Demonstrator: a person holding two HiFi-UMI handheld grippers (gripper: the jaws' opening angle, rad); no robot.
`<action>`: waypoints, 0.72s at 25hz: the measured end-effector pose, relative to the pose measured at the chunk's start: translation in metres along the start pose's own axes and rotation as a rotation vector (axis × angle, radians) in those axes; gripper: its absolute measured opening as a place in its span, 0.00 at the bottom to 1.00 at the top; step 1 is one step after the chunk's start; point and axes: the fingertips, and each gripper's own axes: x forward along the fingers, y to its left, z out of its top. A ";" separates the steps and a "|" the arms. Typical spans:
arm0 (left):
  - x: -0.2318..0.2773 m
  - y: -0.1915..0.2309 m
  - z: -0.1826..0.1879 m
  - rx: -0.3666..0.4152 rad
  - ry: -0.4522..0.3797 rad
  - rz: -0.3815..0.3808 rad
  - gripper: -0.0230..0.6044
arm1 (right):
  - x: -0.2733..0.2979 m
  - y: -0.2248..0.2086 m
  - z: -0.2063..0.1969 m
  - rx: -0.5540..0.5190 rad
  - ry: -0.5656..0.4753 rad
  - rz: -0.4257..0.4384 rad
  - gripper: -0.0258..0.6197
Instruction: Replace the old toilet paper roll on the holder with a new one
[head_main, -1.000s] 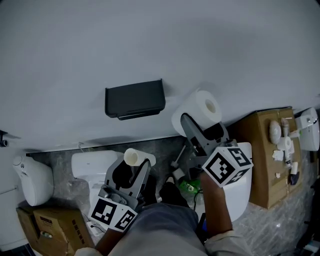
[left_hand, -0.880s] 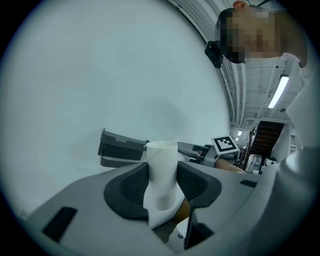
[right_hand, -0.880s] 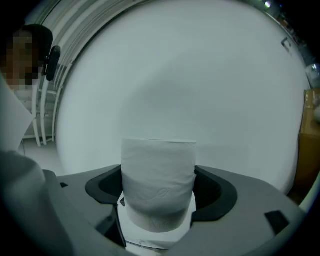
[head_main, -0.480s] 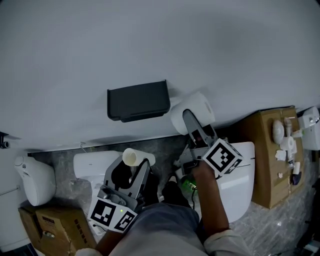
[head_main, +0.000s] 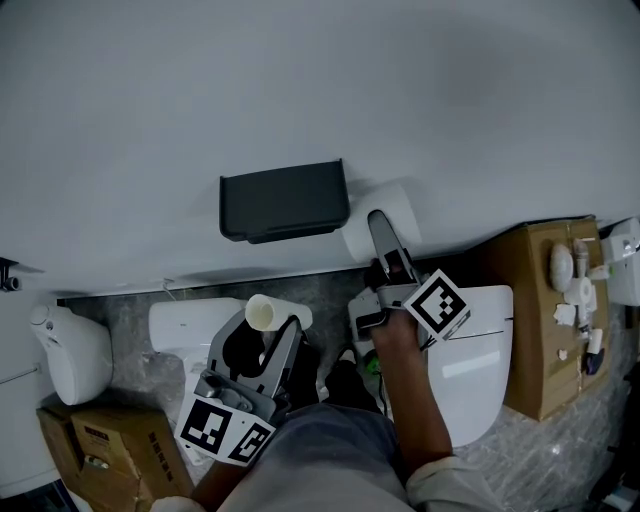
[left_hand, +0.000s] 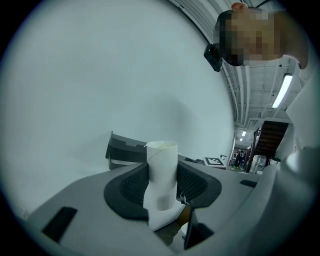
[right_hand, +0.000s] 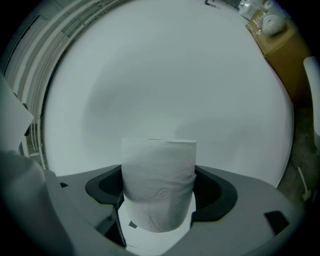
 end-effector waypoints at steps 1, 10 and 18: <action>-0.001 0.001 0.001 0.000 -0.002 0.002 0.32 | 0.001 -0.004 -0.002 0.014 0.000 -0.014 0.66; -0.003 0.011 0.002 -0.005 -0.005 0.019 0.32 | 0.010 -0.019 -0.018 0.227 -0.020 -0.032 0.66; -0.005 0.012 0.002 -0.006 -0.012 0.032 0.32 | 0.016 -0.019 -0.033 0.432 -0.028 0.004 0.66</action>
